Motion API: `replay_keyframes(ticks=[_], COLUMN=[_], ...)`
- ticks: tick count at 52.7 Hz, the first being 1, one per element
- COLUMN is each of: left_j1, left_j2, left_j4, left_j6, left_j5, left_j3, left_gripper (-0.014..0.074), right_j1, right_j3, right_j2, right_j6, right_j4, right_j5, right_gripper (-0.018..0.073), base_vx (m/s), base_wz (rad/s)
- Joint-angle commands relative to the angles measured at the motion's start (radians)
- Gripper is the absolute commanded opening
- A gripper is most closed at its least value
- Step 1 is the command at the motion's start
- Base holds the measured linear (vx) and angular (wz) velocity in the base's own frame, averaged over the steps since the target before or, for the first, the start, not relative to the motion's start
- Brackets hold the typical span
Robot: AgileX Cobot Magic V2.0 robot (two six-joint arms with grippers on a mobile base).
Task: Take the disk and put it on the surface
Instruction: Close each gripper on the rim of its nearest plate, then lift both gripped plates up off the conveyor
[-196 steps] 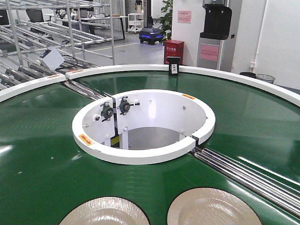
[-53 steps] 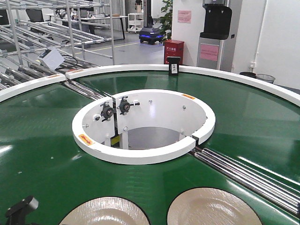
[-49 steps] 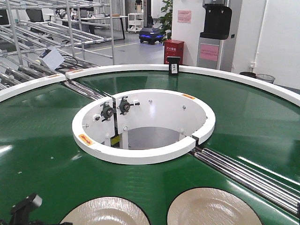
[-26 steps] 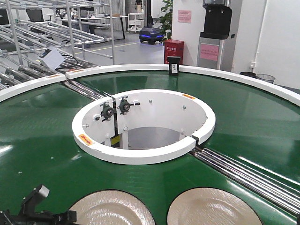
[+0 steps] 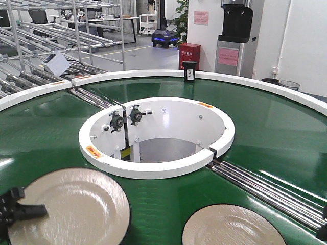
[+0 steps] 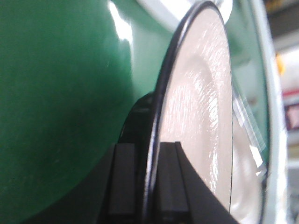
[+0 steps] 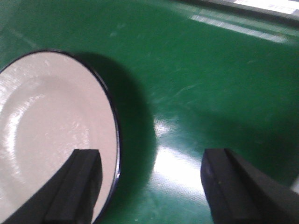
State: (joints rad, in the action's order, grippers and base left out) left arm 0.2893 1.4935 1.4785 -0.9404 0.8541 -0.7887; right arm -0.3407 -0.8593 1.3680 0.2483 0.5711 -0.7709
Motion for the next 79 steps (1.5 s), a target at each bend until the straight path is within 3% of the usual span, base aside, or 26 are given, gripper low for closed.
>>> replay_keyframes(ticks=[1, 7, 16, 32, 42, 58, 66, 79], left_j1=[0.005, 0.005, 0.005, 0.005, 0.005, 0.005, 0.005, 0.005], left_j2=[-0.094, -0.148, -0.187, -0.184, -0.184, -0.184, -0.184, -0.184], left_j4=[0.086, 0.086, 0.085, 0.088, 0.088, 0.088, 0.089, 0.085], left_j6=[0.076, 0.09, 0.09, 0.093, 0.093, 0.083, 0.09, 0.093], left_j5=[0.114, 0.123, 0.119, 0.134, 0.134, 0.136, 0.105, 0.025], left_j3=[-0.026, -0.026, -0.026, -0.026, -0.026, -0.026, -0.026, -0.026], left_gripper=[-0.0005, -0.0005, -0.0005, -0.0005, -0.0005, -0.0004, -0.0004, -0.0004], right_j1=[-0.068, -0.065, 0.013, 0.163, 0.18, 0.179, 0.171, 0.137], right_j3=[-0.037, -0.037, -0.037, -0.04, -0.04, -0.04, -0.04, -0.052], right_j2=[0.072, 0.169, 0.287, 0.387, 0.405, 0.387, 0.314, 0.092], right_j6=[0.271, 0.456, 0.659, 0.741, 0.729, 0.694, 0.643, 0.44], right_j4=[0.288, 0.422, 0.525, 0.626, 0.657, 0.682, 0.703, 0.731], right_j5=[-0.064, -0.062, -0.061, -0.02, -0.005, -0.045, -0.1, -0.156], right_gripper=[0.0512, 0.0512, 0.0512, 0.0508, 0.0394, -0.0006, -0.0012, -0.0008], base_vx=[0.0, 0.0, 0.0, 0.0, 0.0, 0.0, 0.0, 0.0], base_wz=[0.0, 0.0, 0.0, 0.0, 0.0, 0.0, 0.0, 0.0])
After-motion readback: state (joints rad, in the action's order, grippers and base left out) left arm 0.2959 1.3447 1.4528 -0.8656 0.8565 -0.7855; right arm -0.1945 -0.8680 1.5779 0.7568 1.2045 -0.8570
